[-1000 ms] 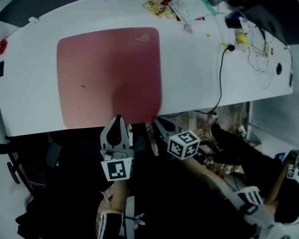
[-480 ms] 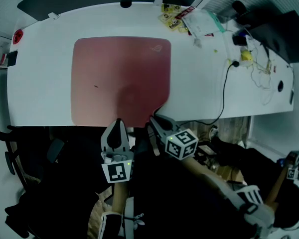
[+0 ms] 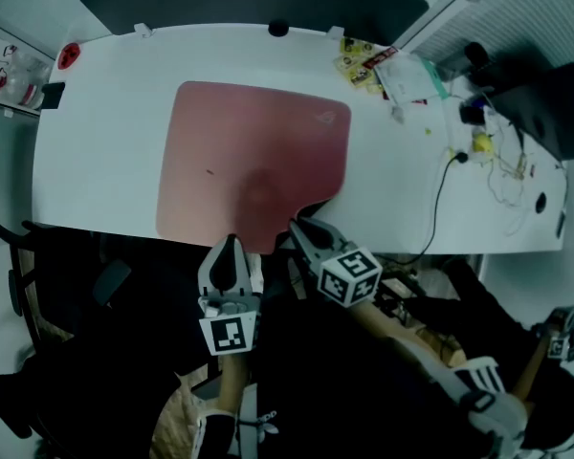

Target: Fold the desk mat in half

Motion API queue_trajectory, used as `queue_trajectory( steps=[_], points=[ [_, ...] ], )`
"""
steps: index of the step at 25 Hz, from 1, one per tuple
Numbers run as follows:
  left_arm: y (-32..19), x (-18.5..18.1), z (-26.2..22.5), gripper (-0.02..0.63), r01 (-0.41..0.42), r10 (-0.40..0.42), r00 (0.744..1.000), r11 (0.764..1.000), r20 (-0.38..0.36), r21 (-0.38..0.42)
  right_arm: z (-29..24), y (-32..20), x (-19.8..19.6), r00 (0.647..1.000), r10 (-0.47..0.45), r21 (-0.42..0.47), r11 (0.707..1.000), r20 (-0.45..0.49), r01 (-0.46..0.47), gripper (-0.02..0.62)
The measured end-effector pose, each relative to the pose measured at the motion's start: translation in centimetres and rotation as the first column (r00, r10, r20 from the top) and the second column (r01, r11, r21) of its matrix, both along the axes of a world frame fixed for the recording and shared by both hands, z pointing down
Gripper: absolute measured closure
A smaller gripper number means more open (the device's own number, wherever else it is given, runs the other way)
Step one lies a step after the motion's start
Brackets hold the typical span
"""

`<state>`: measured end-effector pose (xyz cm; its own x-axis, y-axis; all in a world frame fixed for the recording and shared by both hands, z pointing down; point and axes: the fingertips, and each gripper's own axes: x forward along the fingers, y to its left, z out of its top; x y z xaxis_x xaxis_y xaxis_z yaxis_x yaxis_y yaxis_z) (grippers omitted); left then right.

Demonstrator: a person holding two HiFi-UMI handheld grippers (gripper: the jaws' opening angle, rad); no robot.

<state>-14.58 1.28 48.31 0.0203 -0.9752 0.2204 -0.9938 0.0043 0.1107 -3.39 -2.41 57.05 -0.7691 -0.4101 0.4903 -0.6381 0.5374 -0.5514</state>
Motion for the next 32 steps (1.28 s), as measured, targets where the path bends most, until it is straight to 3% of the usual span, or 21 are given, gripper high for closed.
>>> queue_trajectory(
  steps=[16, 32],
  points=[
    [-1.1, -3.5, -2.4, 0.604, 0.087, -0.09, 0.995, 0.995, 0.047, 0.054, -2.8, -5.0, -6.0, 0.993, -0.103, 0.074, 0.992, 0.051, 0.099, 0.58],
    [-3.6, -7.5, -3.3, 0.604, 0.14, -0.144, 0.987, 0.988, 0.07, 0.061, -3.5, -11.8, -12.1, 0.99, -0.114, 0.103, 0.989, 0.086, 0.105, 0.58]
  ],
)
